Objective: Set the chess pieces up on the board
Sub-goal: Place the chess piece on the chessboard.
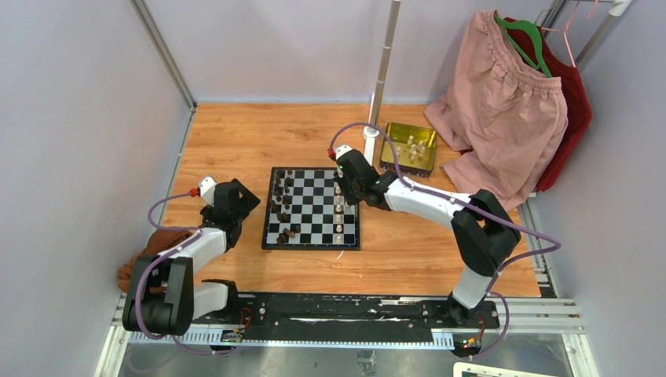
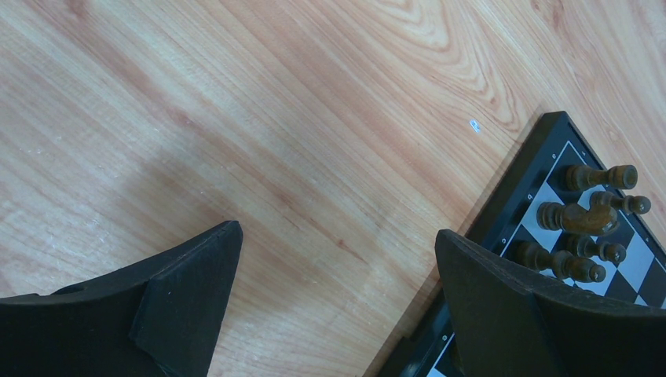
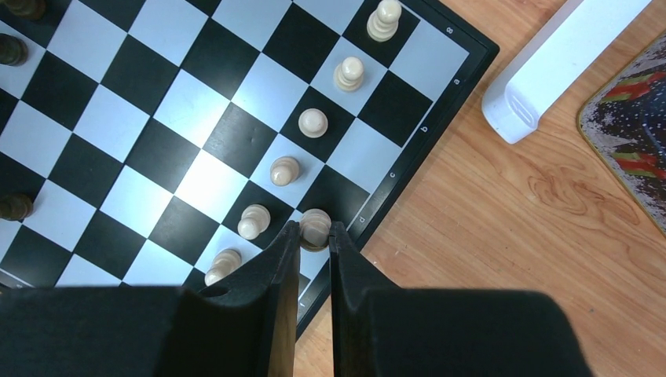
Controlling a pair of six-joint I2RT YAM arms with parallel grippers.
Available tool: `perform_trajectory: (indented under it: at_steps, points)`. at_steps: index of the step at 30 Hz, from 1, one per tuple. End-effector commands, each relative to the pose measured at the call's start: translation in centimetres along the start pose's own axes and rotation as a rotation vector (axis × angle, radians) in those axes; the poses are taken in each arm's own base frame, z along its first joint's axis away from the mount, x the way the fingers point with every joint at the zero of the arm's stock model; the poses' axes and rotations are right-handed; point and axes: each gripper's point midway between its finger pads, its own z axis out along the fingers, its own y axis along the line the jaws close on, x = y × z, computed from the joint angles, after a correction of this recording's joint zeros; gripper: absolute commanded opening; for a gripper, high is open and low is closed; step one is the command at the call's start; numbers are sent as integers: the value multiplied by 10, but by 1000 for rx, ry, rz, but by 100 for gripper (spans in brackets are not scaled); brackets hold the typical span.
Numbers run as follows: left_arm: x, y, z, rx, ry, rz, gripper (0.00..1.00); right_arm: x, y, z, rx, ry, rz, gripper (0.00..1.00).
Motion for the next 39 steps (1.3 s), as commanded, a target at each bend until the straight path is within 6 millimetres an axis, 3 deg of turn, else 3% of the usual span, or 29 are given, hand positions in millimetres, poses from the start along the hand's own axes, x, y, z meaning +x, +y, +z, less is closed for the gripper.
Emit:
perform_trajectory:
  at_steps: [1,32,39]
  points:
    - [-4,-4,0,16,-15,10,100,5,8,4,-17,9,6,0]
    - [-3,-6,0,22,-9,16,100,-4,-10,17,52,-5,2,0]
    - [-3,-6,0,23,-8,16,100,2,-13,19,56,8,7,0]
